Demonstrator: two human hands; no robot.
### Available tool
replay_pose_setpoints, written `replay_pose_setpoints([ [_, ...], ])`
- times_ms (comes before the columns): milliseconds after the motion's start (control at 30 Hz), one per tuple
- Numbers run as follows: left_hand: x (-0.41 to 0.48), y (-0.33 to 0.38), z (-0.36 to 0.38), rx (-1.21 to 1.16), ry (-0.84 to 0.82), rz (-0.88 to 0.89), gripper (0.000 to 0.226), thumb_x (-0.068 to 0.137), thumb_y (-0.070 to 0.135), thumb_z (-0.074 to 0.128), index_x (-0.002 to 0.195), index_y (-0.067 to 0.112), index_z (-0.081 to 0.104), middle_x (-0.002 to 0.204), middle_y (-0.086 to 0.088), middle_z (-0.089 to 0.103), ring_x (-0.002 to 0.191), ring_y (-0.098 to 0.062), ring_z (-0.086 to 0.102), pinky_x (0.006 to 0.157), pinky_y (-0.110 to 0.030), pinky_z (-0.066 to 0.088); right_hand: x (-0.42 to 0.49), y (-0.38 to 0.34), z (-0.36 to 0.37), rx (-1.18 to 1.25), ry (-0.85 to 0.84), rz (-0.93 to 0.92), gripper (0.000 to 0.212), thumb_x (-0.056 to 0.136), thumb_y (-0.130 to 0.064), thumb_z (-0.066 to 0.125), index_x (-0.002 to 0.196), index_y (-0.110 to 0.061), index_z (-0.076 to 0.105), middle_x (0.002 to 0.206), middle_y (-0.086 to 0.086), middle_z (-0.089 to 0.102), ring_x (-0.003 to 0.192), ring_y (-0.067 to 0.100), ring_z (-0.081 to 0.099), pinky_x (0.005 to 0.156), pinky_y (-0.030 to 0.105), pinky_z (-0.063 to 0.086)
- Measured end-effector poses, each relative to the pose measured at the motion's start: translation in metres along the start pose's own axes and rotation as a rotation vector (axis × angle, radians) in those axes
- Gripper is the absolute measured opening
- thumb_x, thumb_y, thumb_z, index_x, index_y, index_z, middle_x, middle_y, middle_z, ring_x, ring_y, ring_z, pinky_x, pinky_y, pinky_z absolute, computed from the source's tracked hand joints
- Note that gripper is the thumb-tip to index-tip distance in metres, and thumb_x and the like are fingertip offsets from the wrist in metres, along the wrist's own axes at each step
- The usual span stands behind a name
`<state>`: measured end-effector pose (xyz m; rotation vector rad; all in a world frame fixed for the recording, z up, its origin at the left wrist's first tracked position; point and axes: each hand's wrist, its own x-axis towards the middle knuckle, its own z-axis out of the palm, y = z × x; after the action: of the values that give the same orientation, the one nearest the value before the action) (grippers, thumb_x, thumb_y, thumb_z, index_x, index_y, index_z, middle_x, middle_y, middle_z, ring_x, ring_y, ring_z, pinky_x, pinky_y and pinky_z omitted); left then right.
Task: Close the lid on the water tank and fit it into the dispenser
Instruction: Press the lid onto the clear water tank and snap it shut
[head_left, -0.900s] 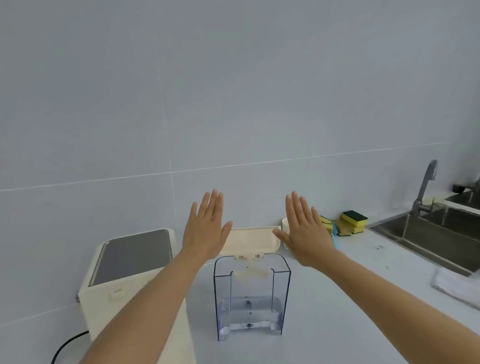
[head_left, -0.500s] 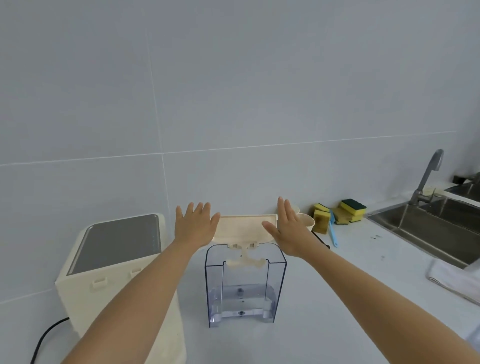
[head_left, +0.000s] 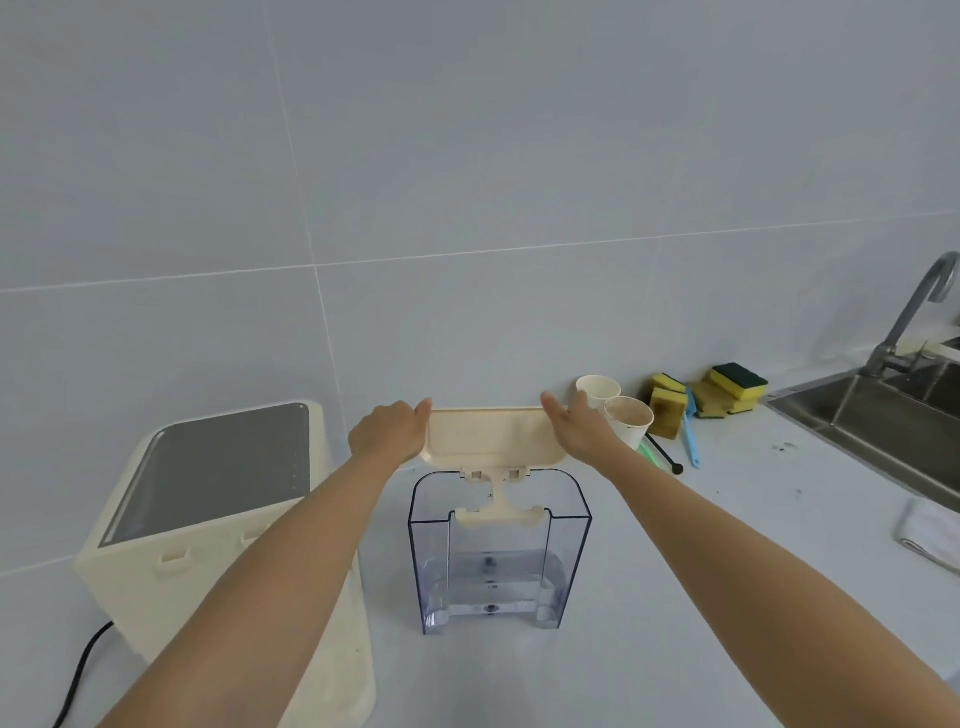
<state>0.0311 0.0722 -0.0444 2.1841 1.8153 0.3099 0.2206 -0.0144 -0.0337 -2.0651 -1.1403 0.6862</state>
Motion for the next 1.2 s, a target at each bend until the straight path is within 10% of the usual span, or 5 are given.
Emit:
replay_pose_setpoints([
  [167, 0.004, -0.001, 0.003, -0.061, -0.035, 0.021, 0.061, 0.096, 0.045, 0.019, 0.104, -0.004, 0.054, 0.113, -0.021, 0.061, 0.106, -0.036, 0.055, 0.089, -0.038, 0.044, 0.005, 0.000, 0.002, 0.014, 0.039, 0.007, 0.059, 0.095, -0.042, 0.031, 0.121, 0.009, 0.045, 0.123, 0.026, 0.054, 0.114, 0.037, 0.050, 0.093, 0.039, 0.039],
  [567, -0.014, -0.017, 0.000, -0.225, 0.033, 0.180, 0.055, 0.095, 0.046, 0.027, 0.052, 0.012, 0.029, 0.058, -0.005, 0.043, 0.069, -0.027, 0.046, 0.062, -0.030, 0.032, -0.016, 0.015, -0.004, -0.123, 0.154, -0.071, 0.026, 0.091, -0.031, 0.040, 0.086, -0.005, 0.044, 0.064, 0.006, 0.042, 0.065, 0.024, 0.044, 0.060, 0.031, 0.036],
  [933, -0.065, -0.044, 0.014, 0.009, 0.073, 0.380, 0.048, 0.096, 0.044, 0.025, 0.056, 0.017, 0.028, 0.056, 0.000, 0.038, 0.068, -0.028, 0.046, 0.059, -0.032, 0.034, -0.064, 0.043, 0.004, -0.282, 0.154, -0.127, 0.023, 0.090, -0.028, 0.051, 0.101, -0.009, 0.046, 0.088, 0.008, 0.049, 0.072, 0.023, 0.050, 0.052, 0.028, 0.039],
  [1200, -0.082, -0.050, 0.030, 0.087, 0.080, 0.366, 0.049, 0.097, 0.039, 0.024, 0.093, 0.000, 0.053, 0.096, -0.021, 0.065, 0.089, -0.037, 0.058, 0.070, -0.039, 0.044, -0.077, 0.064, 0.015, -0.490, 0.072, -0.137, 0.039, 0.095, -0.029, 0.036, 0.129, -0.011, 0.036, 0.108, 0.017, 0.059, 0.077, 0.024, 0.049, 0.061, 0.033, 0.041],
])
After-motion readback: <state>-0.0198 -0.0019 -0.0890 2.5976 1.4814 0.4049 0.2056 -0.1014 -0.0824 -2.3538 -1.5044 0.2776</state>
